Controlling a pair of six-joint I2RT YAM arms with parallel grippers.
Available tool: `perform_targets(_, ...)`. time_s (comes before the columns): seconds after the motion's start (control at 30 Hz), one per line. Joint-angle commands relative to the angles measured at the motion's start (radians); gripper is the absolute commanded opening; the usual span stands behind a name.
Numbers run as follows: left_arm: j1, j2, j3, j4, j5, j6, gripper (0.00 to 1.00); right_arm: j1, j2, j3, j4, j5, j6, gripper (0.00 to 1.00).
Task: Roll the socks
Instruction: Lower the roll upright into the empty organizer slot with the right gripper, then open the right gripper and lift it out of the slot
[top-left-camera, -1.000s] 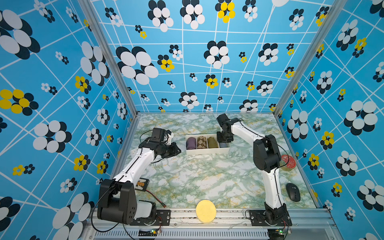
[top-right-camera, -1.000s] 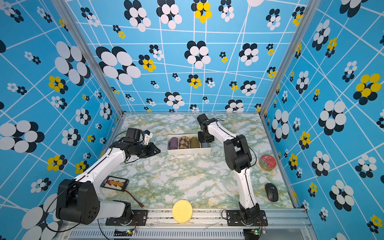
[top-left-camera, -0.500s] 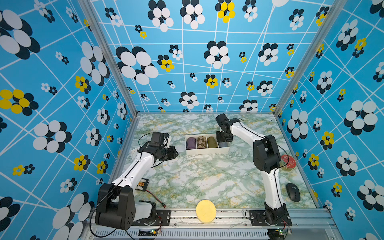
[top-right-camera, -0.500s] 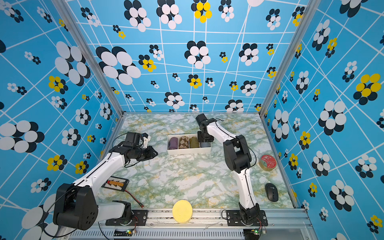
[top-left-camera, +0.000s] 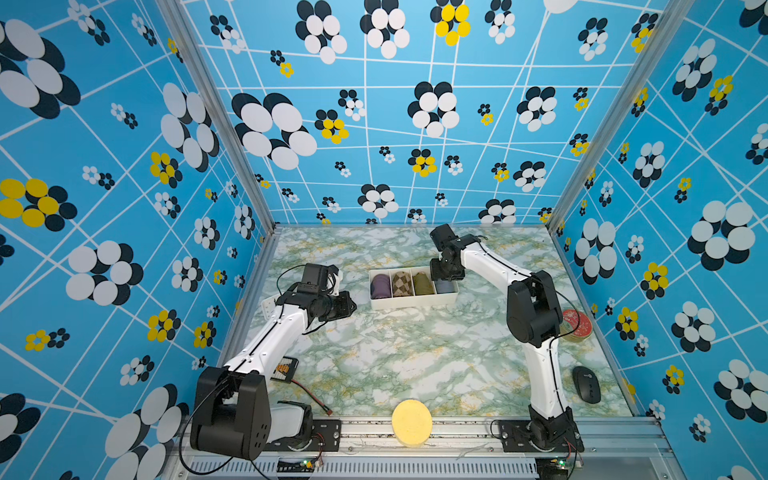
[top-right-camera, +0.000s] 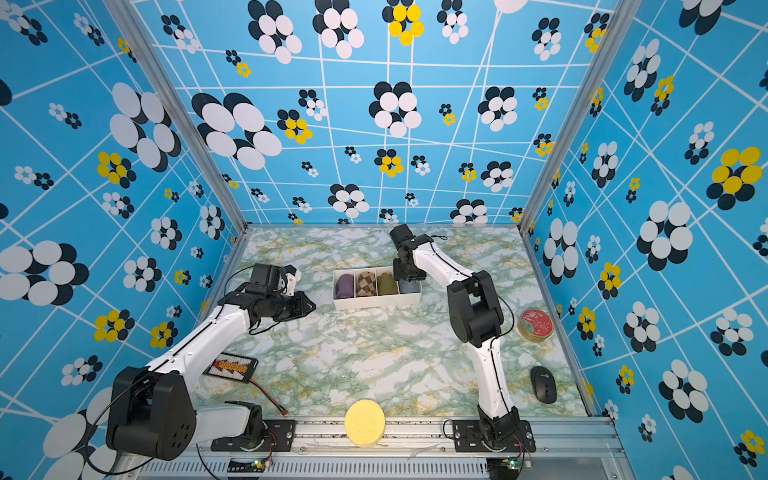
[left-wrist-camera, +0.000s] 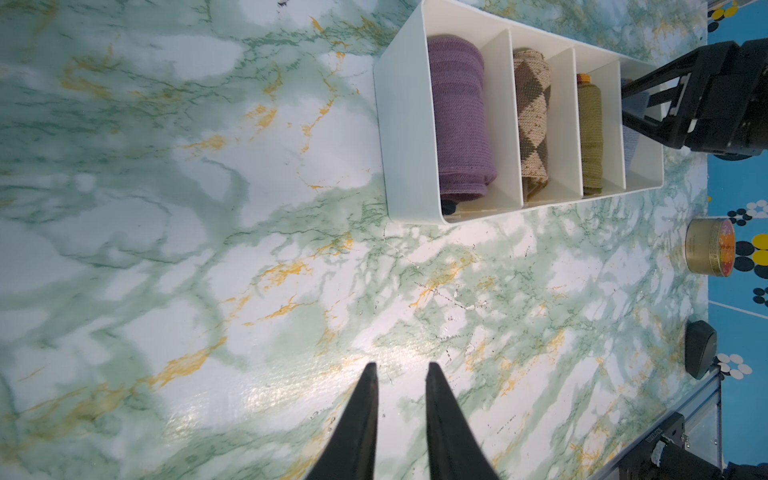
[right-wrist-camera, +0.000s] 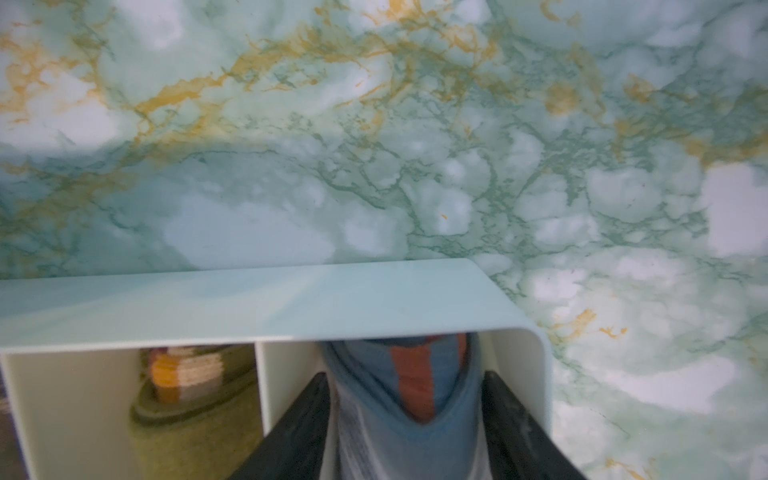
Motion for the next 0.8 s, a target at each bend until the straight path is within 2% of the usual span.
perform_targets(0.0, 0.009, -0.013, -0.003, -0.001, -0.008, 0.023, 0.24, 0.018, -0.032, 0.006, 0.038, 0.019, -0.001, 0.61)
perform_targets(0.4, 0.008, -0.01, -0.005, -0.001, -0.005, 0.022, 0.23, 0.03, -0.094, 0.001, 0.086, 0.036, 0.009, 0.6)
perform_targets(0.5, 0.008, -0.012, -0.008, -0.001, -0.007, 0.024, 0.23, 0.03, -0.104, -0.013, 0.085, 0.038, 0.007, 0.48)
perform_targets(0.63, 0.008, -0.01, -0.01, -0.001, -0.007, 0.026, 0.23, 0.032, -0.125, -0.045, 0.077, 0.054, 0.012, 0.26)
perform_targets(0.77, 0.008, -0.004, -0.007, 0.001, -0.002, 0.025, 0.23, 0.032, -0.142, -0.075, 0.07, 0.077, 0.013, 0.18)
